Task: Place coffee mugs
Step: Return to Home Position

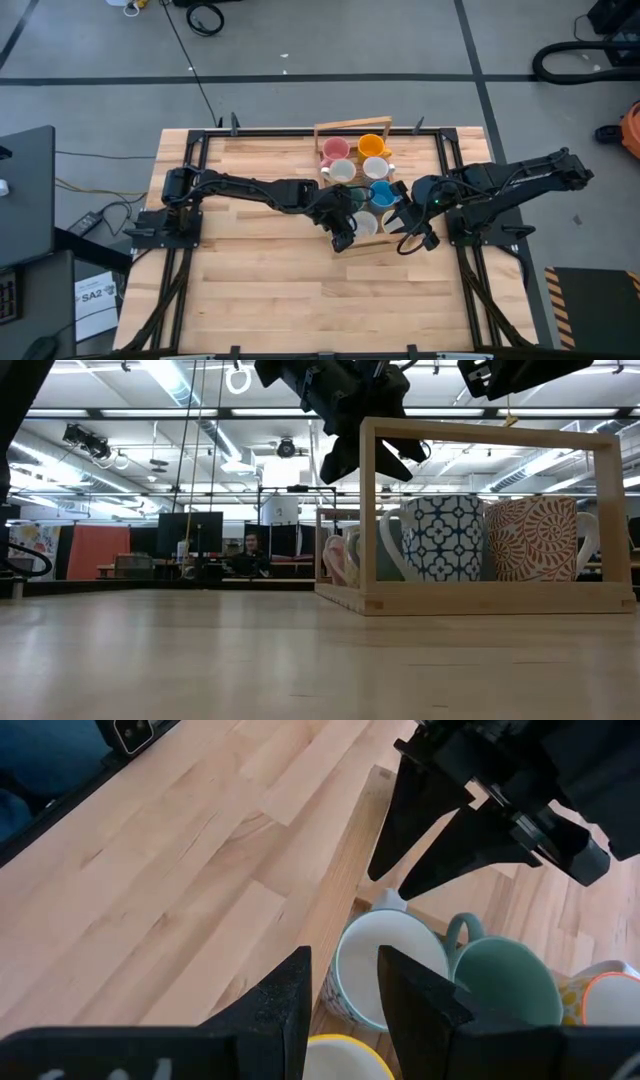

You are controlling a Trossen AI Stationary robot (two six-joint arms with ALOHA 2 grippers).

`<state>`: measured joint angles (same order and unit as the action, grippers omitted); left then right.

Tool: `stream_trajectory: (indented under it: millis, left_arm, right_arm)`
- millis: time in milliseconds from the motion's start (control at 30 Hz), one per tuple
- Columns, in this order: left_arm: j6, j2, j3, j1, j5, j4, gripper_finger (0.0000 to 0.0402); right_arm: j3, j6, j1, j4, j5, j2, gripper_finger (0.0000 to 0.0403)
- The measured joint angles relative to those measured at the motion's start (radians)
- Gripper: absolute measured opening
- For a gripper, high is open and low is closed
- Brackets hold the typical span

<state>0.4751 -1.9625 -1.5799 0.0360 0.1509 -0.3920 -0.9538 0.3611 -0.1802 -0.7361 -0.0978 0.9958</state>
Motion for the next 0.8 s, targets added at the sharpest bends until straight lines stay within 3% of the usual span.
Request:
stream_trajectory:
  millis: [433,700,800]
  left_arm:
    - [0.001,0.000,0.000,0.000,-0.015,0.009,0.0134]
    - [-0.006,0.000,0.000,0.000,-0.112,0.157,0.0134]
    - [-0.075,0.000,0.000,0.000,-0.153,0.238,0.0134]
  right_arm:
    - [0.000,0.000,0.000,0.000,0.000,0.000,0.0123]
    - [0.000,0.000,0.000,0.022,0.000,0.000,0.0123]
    - [0.000,0.000,0.000,0.072,0.000,0.000,0.0123]
